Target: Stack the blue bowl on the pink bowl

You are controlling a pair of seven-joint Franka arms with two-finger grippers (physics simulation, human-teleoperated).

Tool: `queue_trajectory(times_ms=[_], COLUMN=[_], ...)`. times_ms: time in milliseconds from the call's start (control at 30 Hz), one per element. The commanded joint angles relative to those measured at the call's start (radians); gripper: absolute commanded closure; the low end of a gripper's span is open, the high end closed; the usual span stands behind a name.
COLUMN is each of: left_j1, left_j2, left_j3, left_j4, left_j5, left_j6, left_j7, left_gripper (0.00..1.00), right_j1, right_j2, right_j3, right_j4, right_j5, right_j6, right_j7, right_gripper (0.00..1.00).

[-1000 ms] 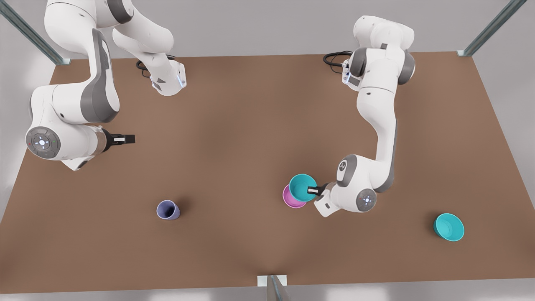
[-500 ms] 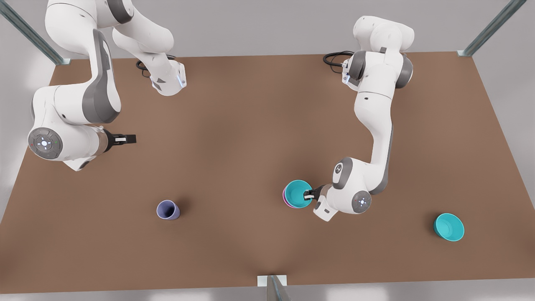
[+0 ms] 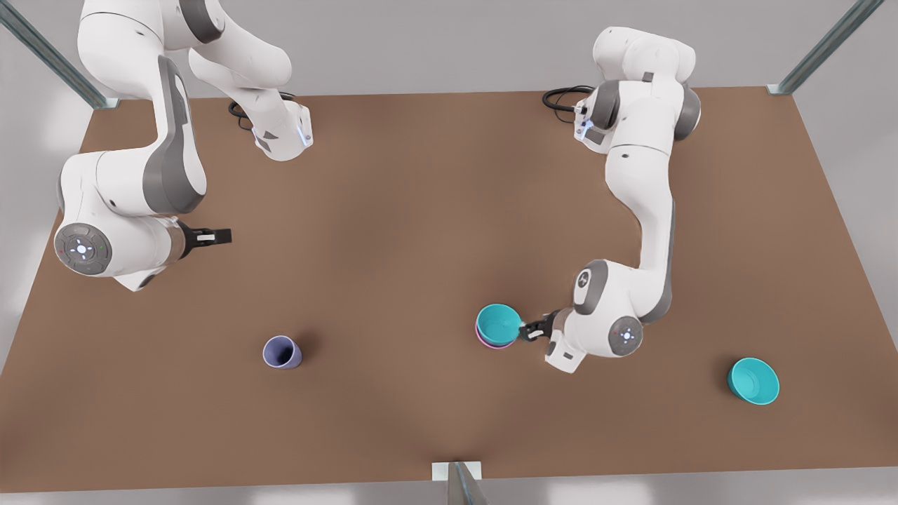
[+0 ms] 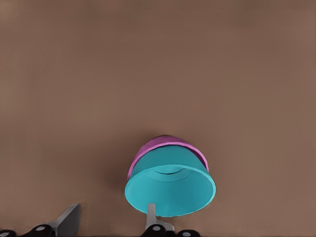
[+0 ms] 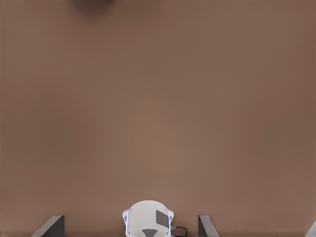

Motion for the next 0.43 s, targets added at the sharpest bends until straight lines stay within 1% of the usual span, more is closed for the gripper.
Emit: queue_trajectory(times_ms=[0,33,67,133,167,200,233,267,400], left_j1=[0.025,0.023,0.022,0.034,0.078,0.215,0.216,0.221,0.221], left_j2=[-0.129,-0.173,-0.23,-0.348,-0.432,-0.549,-0.649,-0.655,-0.647], left_j3=[0.18,0.227,0.228,0.228,0.132,-0.077,-0.081,-0.081,-0.082], left_j4=[0.002,0.002,0.002,-0.016,-0.096,-0.221,-0.364,-0.366,-0.361], left_j5=[0.125,0.189,0.295,0.304,0.394,0.453,0.482,0.451,0.444], left_j6=[-0.4,-0.436,-0.448,-0.456,-0.38,-0.263,-0.169,-0.181,-0.209], left_j7=[0.291,0.392,0.503,0.645,0.638,0.635,0.641,0.642,0.642], left_gripper=[0.0,0.0,0.0,0.0,0.0,0.0,0.0,0.0,0.0], right_j1=[0.0,0.0,0.0,-0.002,-0.002,-0.002,-0.002,-0.002,-0.003], right_j2=[-0.002,-0.002,-0.002,-0.016,-0.026,-0.031,-0.031,-0.032,-0.031], right_j3=[0.0,0.0,0.0,0.0,0.0,0.0,0.0,-0.004,-0.007], right_j4=[0.0,0.002,0.01,0.007,0.005,0.003,0.003,0.0,-0.009], right_j5=[0.0,0.0,0.0,0.0,-0.001,-0.001,-0.003,-0.001,0.005], right_j6=[0.0,0.0,0.003,0.04,0.047,0.055,0.057,0.055,0.047], right_j7=[-0.002,-0.002,-0.005,-0.008,-0.008,-0.012,-0.013,-0.016,-0.018], right_gripper=[0.0,0.0,0.0,0.0,0.0,0.0,0.0,0.0,0.0])
